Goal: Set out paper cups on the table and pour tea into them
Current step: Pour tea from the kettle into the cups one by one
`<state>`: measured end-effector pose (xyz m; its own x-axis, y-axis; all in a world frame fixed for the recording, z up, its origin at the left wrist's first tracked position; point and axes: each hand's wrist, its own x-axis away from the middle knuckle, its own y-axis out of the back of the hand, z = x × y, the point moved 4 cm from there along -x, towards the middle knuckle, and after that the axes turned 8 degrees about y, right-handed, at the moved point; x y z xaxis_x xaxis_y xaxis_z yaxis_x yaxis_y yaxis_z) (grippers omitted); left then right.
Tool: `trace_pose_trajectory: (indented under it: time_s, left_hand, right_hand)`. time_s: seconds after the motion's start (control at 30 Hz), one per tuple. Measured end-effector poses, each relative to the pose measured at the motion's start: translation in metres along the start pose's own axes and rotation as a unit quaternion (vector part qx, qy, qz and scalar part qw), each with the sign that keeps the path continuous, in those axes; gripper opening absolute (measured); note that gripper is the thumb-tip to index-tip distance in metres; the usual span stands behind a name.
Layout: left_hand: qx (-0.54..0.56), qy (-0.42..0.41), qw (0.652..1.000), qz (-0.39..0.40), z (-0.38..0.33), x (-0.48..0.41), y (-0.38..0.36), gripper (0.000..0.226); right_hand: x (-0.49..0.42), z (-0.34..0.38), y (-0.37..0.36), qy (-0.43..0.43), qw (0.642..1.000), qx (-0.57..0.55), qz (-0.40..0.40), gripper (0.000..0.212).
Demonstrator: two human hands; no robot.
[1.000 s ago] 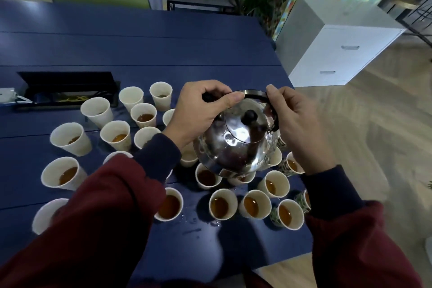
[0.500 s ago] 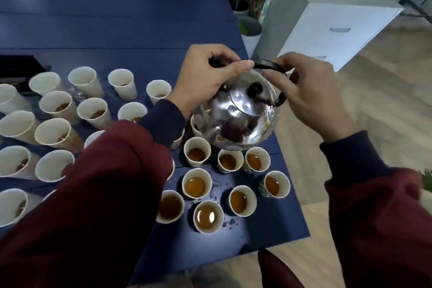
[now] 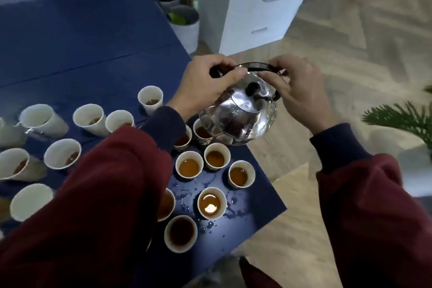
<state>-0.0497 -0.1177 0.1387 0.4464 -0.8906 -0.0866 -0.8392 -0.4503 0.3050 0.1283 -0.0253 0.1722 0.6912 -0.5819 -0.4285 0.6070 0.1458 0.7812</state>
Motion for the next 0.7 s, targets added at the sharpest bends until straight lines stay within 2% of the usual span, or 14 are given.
trace_pose_trajectory:
  time_s: [0.13, 0.2, 0.3, 0.37, 0.43, 0.53, 0.6, 0.63, 0.7]
  left_hand:
    - [-0.005, 0.012, 0.999, 0.042, 0.002, -0.016, -0.036, 0.019]
    - [-0.006, 0.025, 0.998, 0.057, 0.006, -0.029, -0.063, 0.017]
    - [-0.018, 0.053, 0.997, 0.054, 0.016, -0.049, -0.098, 0.025]
    - [-0.03, 0.076, 0.994, 0.066, 0.025, -0.063, -0.125, 0.016]
    - [-0.074, 0.087, 0.991, 0.067, 0.034, -0.073, -0.147, 0.009]
    - [-0.173, 0.131, 0.973, 0.078, 0.057, -0.089, -0.187, 0.014]
    - [-0.187, 0.17, 0.963, 0.093, 0.075, -0.093, -0.206, 0.008]
    - [-0.182, 0.187, 0.961, 0.096, 0.084, -0.095, -0.215, 0.009]
    - [-0.188, 0.22, 0.952, 0.097, 0.098, -0.095, -0.228, 0.029]
  right_hand:
    - [0.005, -0.038, 0.011, -0.008, 1.0, 0.0, -0.005, 0.03]
    - [0.006, -0.068, 0.015, -0.021, 1.0, -0.014, 0.013, 0.031]
    - [0.009, -0.11, 0.014, -0.037, 0.998, -0.024, 0.047, 0.032]
    - [0.012, -0.136, 0.012, -0.043, 0.997, -0.023, 0.06, 0.032]
    - [0.02, -0.159, 0.002, -0.053, 0.996, -0.018, 0.065, 0.03]
    - [0.03, -0.202, -0.02, -0.1, 0.99, -0.031, 0.09, 0.026]
    - [0.038, -0.222, -0.037, -0.132, 0.985, -0.046, 0.103, 0.02]
    - [0.039, -0.229, -0.043, -0.145, 0.982, -0.05, 0.105, 0.019]
    - [0.044, -0.242, -0.054, -0.179, 0.977, -0.058, 0.1, 0.02]
